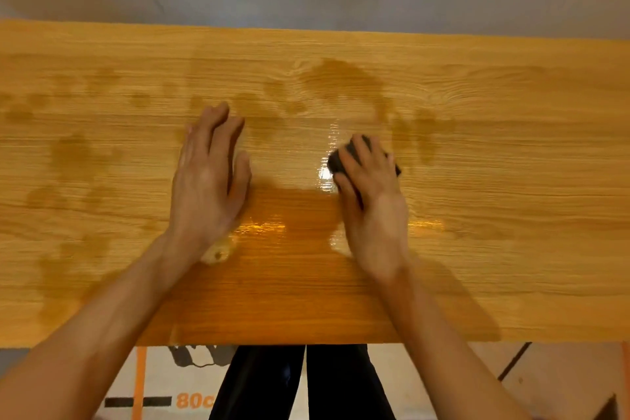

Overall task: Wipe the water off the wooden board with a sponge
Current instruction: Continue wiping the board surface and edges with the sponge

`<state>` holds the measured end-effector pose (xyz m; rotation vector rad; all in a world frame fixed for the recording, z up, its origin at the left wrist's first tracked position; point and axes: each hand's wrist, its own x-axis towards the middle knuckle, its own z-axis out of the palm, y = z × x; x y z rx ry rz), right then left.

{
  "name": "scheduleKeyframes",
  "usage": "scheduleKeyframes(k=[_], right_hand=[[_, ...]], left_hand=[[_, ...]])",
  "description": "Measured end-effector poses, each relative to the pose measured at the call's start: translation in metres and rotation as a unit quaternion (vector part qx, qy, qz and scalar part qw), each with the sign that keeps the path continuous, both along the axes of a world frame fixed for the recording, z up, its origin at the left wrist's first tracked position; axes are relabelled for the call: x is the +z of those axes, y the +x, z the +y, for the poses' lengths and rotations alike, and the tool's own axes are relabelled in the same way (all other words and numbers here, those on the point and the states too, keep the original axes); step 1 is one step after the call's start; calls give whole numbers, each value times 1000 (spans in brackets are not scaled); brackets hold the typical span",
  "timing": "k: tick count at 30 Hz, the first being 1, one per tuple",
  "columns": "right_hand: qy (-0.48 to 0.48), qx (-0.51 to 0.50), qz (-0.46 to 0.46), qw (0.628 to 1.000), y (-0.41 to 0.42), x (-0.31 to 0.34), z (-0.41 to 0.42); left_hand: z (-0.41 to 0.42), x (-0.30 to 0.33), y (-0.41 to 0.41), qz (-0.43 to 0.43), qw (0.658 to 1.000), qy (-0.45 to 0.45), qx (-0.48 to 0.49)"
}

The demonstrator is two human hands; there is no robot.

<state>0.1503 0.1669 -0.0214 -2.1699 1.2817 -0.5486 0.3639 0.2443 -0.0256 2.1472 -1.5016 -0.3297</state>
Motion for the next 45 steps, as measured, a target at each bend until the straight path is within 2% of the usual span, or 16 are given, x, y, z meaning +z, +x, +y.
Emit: scheduleKeyframes(k=[4, 7, 11, 13, 18, 21, 25, 28, 31, 33, 35, 37, 40, 42, 45], right_hand=[[21, 42, -30, 998, -52, 0, 52], [14, 49, -21, 998, -46, 0, 16], [1, -35, -17, 999, -13, 0, -53], [10, -25, -18, 999, -20, -2, -49], [25, 9, -8, 1000, -87, 5, 25], [13, 11, -11, 1000, -78, 2, -3], [19, -38, -10, 999, -39, -1, -77], [25, -51, -15, 998, -54, 2, -49], [19, -17, 8, 1000, -90, 8, 6], [11, 13, 21, 1000, -103, 8, -9], [10, -12, 27, 1000, -105, 8, -48], [8, -80, 27, 996, -103, 7, -83], [14, -153, 14, 988, -86, 3, -90], [-2, -142, 8, 990, -58, -1, -81], [-50, -56, 12, 997, -1, -8, -69]], left_hand=[[-31, -8, 7, -9, 1000, -1, 23], [-34, -10, 7, -8, 999, 0, 36], [-33, -7, 5, -4, 999, -6, 43], [-33, -5, 2, -10, 999, -5, 43], [-32, -3, 0, -6, 999, 1, 40], [-35, -2, 3, 1, 999, 9, 53], [-35, -2, 2, -1, 998, 15, 53], [-34, -1, 0, -2, 998, 15, 56], [-36, 1, -1, 3, 998, 20, 61], [-38, 2, -1, 1, 998, 23, 66], [-39, 3, -1, 1, 998, 26, 66], [-38, 2, -1, 5, 998, 25, 63], [-38, 2, 1, 10, 998, 18, 63], [-38, 2, 0, 12, 997, 21, 73], [-38, 2, -1, 8, 997, 23, 75]])
